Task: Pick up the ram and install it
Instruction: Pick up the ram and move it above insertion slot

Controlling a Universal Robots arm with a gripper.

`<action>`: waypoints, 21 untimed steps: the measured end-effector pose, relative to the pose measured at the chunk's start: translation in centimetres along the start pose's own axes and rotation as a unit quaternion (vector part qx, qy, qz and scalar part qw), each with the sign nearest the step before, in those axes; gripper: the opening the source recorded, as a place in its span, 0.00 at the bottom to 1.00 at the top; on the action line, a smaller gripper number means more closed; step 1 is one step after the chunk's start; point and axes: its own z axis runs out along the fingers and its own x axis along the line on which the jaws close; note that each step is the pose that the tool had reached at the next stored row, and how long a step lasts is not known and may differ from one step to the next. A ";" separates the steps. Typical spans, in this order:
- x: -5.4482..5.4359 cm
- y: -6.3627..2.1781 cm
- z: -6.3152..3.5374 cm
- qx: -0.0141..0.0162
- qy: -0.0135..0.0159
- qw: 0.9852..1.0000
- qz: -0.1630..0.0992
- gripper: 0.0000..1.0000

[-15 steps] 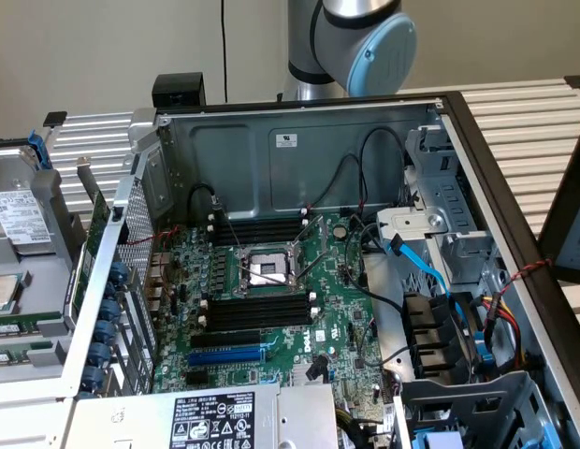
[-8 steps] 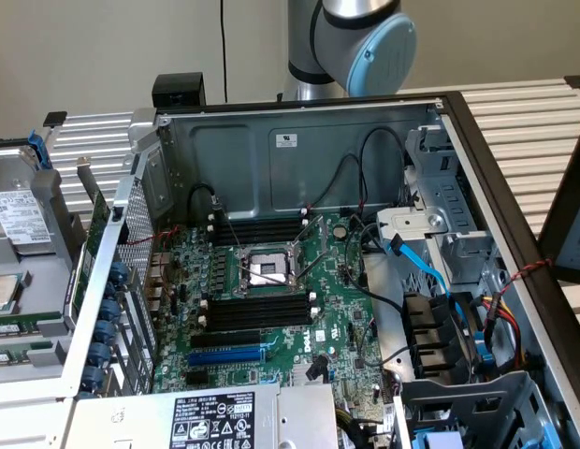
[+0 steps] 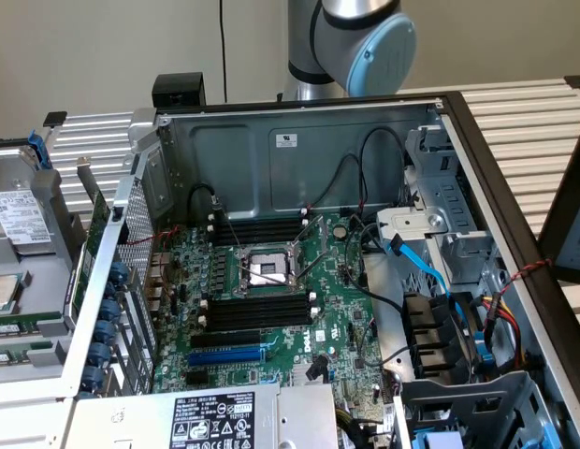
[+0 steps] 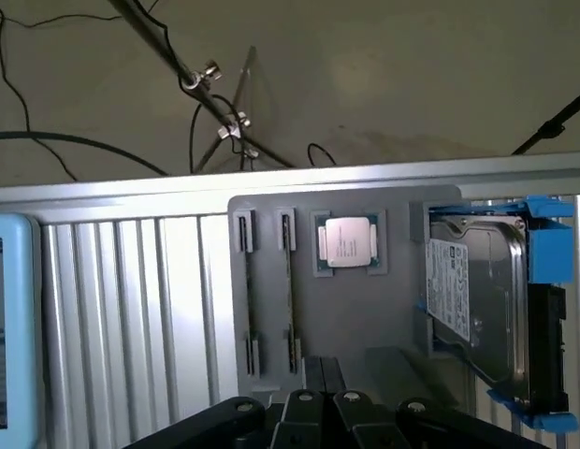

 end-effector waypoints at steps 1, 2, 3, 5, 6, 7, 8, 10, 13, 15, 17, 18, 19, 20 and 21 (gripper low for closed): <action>0.0 0.24 0.02 0.000 0.000 1.000 -0.001 0.11; 0.0 0.49 0.03 0.000 0.000 1.000 -0.002 0.11; 0.0 0.73 0.06 0.000 0.000 1.000 -0.004 0.11; 0.1 1.10 0.14 0.000 0.000 1.000 -0.007 0.11; 0.2 1.17 0.18 0.000 0.000 1.000 -0.009 0.17; 0.3 1.18 0.24 0.000 0.000 1.000 -0.012 0.17; 0.4 1.18 0.32 0.000 0.000 1.000 -0.014 0.17; 0.6 1.17 0.53 0.000 -0.001 1.000 -0.019 0.24; 0.9 1.16 0.98 -0.001 -0.001 1.000 -0.025 0.24; 1.2 1.15 1.34 -0.002 -0.001 1.000 -0.028 0.32; 1.5 1.14 1.72 -0.003 -0.001 1.000 -0.031 0.32; 1.6 1.14 1.90 -0.003 -0.001 0.999 -0.032 0.38; 1.8 1.14 2.08 -0.003 -0.001 0.999 -0.034 0.38; 2.0 1.13 2.27 -0.004 -0.001 0.999 -0.035 0.38; 2.2 1.10 2.46 -0.004 -0.001 0.999 -0.036 0.38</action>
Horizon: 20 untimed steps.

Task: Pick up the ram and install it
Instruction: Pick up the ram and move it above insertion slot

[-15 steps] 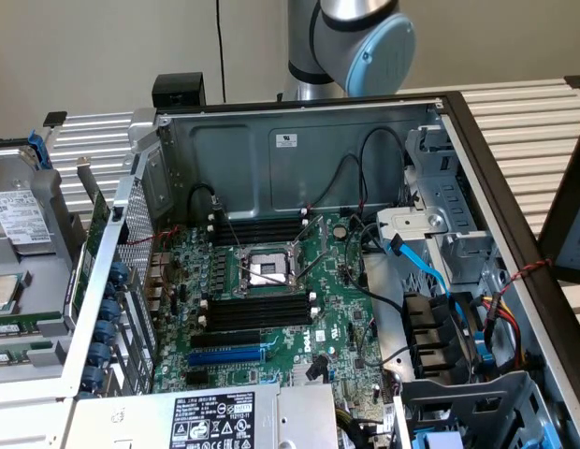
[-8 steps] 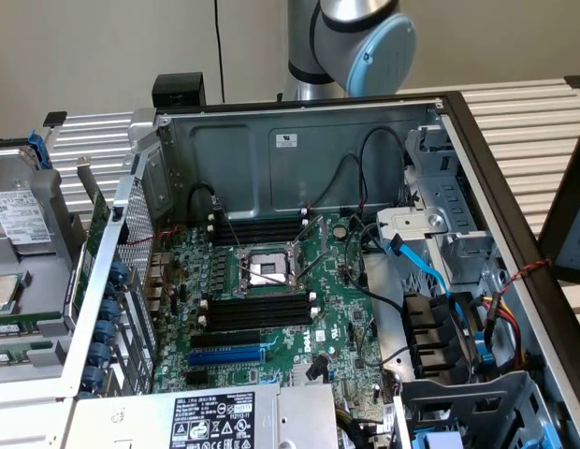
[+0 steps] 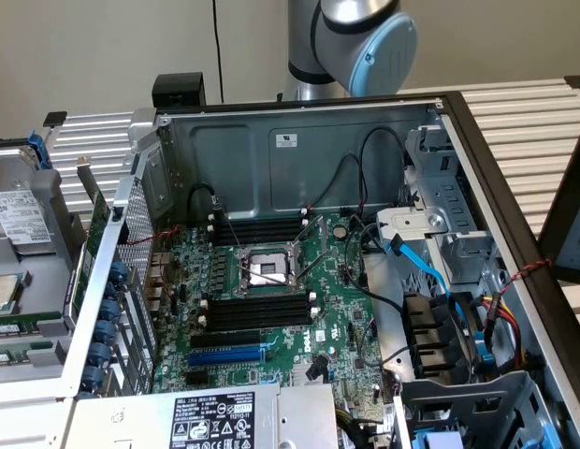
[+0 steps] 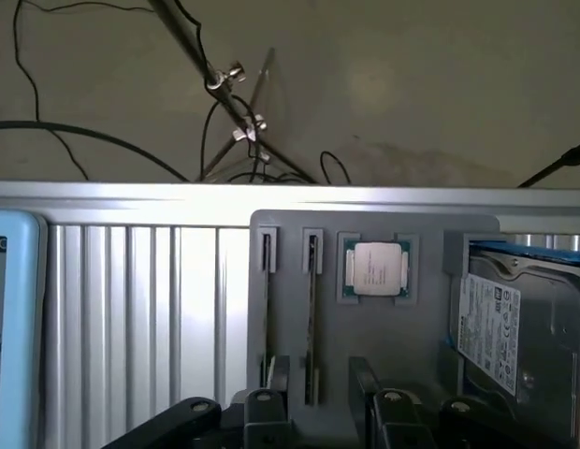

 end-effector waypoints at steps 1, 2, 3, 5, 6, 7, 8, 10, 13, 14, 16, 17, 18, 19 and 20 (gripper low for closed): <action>0.2 -0.06 0.15 0.000 0.000 1.000 0.000 0.38; 0.3 -0.16 0.28 -0.001 0.000 1.000 -0.001 0.38; 0.4 -0.33 0.40 -0.002 0.000 1.000 -0.001 0.38; 0.6 -0.81 0.66 -0.004 0.000 1.000 -0.001 0.38; 0.7 -1.07 0.78 -0.005 0.000 1.000 -0.001 0.38; 0.8 -1.30 0.90 -0.006 0.000 1.000 -0.001 0.38; 1.0 -1.51 1.02 -0.008 0.000 1.000 -0.001 0.38; 1.4 -1.79 1.31 -0.010 0.000 1.000 -0.001 0.38; 2.3 -1.90 1.85 -0.011 0.000 1.000 -0.002 0.38; 2.5 -1.89 2.05 -0.011 0.000 1.000 -0.002 0.38; 2.8 -1.89 2.41 -0.011 0.000 1.000 -0.002 0.38; 2.9 -1.88 2.61 -0.011 0.000 1.000 -0.002 0.38; 2.9 -1.87 2.79 -0.011 0.000 1.000 -0.002 0.38; 2.9 -1.87 2.96 -0.011 0.000 1.000 -0.002 0.38; 2.9 -1.87 3.08 -0.009 0.000 1.000 -0.002 0.38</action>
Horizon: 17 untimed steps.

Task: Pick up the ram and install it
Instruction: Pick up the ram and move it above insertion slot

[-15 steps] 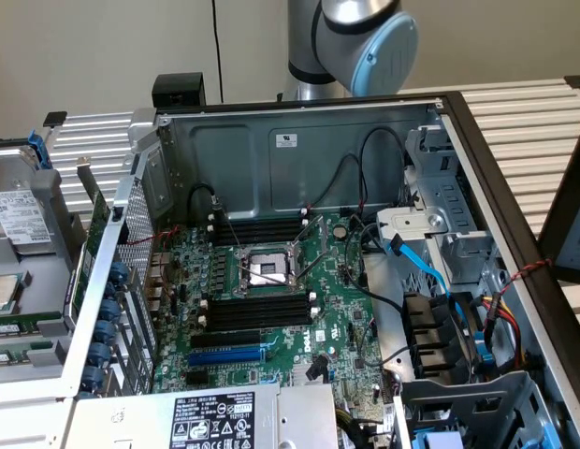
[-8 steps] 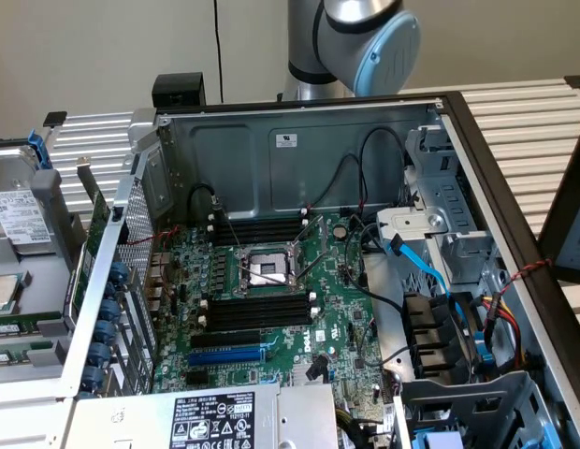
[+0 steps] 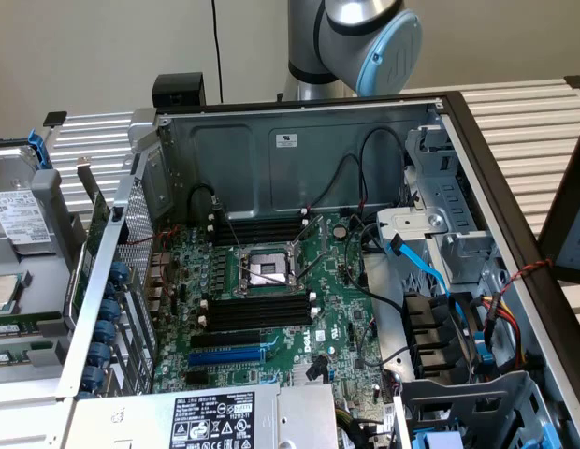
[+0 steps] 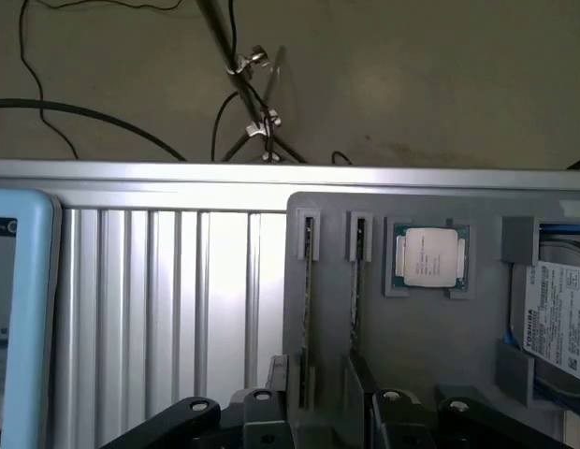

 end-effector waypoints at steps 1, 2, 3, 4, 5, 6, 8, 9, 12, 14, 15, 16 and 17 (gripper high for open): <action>0.0 0.01 0.07 0.002 0.000 1.000 0.000 0.38; 0.0 0.00 0.13 0.006 0.001 1.000 0.000 0.38; 0.0 0.00 0.20 0.010 0.001 1.000 0.000 0.38; 0.0 0.00 0.29 0.012 0.002 1.000 0.000 0.38; 0.0 -0.01 0.45 0.014 0.002 1.000 0.000 0.38; 0.0 -0.01 0.62 0.014 0.002 1.000 0.000 0.38; 0.0 0.00 1.00 0.014 0.002 1.000 0.000 0.38; 0.0 0.00 1.18 0.014 0.002 1.000 0.000 0.38; 0.0 0.00 1.72 0.014 0.002 1.000 0.000 0.38; 0.0 0.00 2.08 0.014 0.002 1.000 0.000 0.38; 0.0 0.00 2.26 0.014 0.002 1.000 0.000 0.38; -0.1 0.00 2.44 0.014 0.002 1.000 0.000 0.38; -0.3 -0.04 2.60 0.014 0.002 1.000 0.000 0.38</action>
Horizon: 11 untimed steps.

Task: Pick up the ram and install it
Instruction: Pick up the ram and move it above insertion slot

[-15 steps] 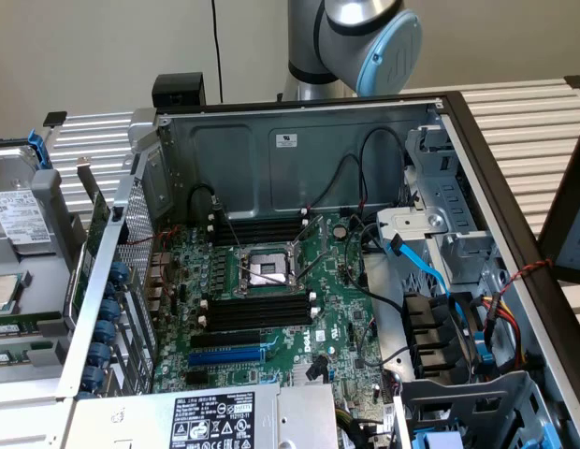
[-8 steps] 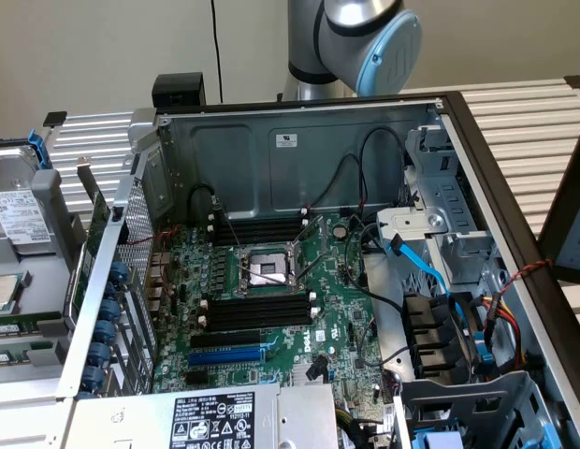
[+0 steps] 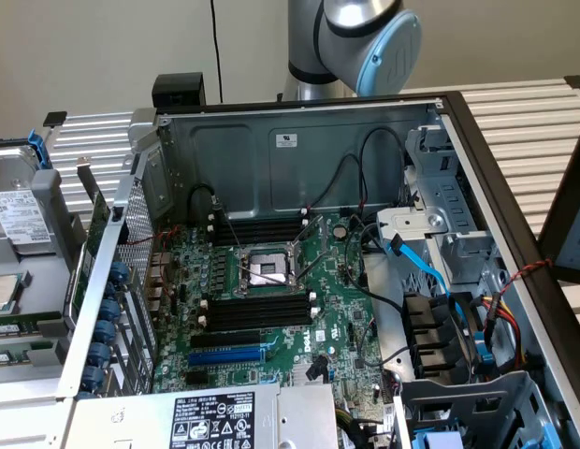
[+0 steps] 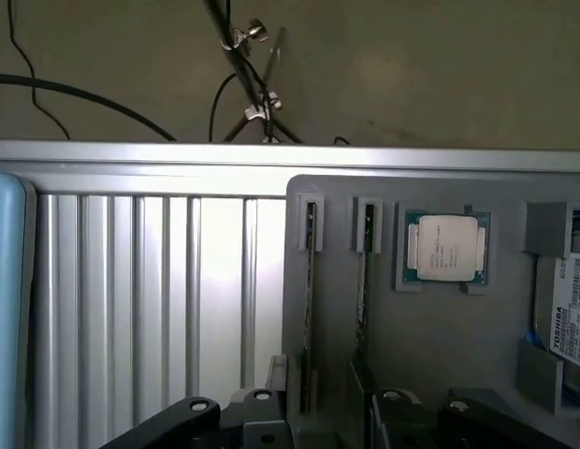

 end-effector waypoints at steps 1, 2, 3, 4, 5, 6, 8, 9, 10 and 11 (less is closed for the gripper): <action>-0.2 -0.03 0.19 0.000 0.000 1.000 0.000 0.38; -0.2 -0.06 0.39 0.000 0.000 1.000 0.000 0.38; -0.2 -0.09 0.58 0.000 0.000 1.000 0.000 0.38; -0.2 -0.13 0.75 0.000 0.000 1.000 0.000 0.38; -0.2 -0.17 0.94 0.000 0.000 1.000 0.000 0.38; -0.2 -0.19 1.11 0.000 0.000 1.000 0.000 0.38; -0.2 -0.25 1.49 0.000 0.000 1.000 0.000 0.38; -0.1 -0.28 1.67 0.000 0.000 1.000 0.000 0.38; -0.1 -0.31 1.85 0.000 0.000 1.000 0.000 0.38; -0.1 -0.33 2.03 0.000 0.000 1.000 0.000 0.38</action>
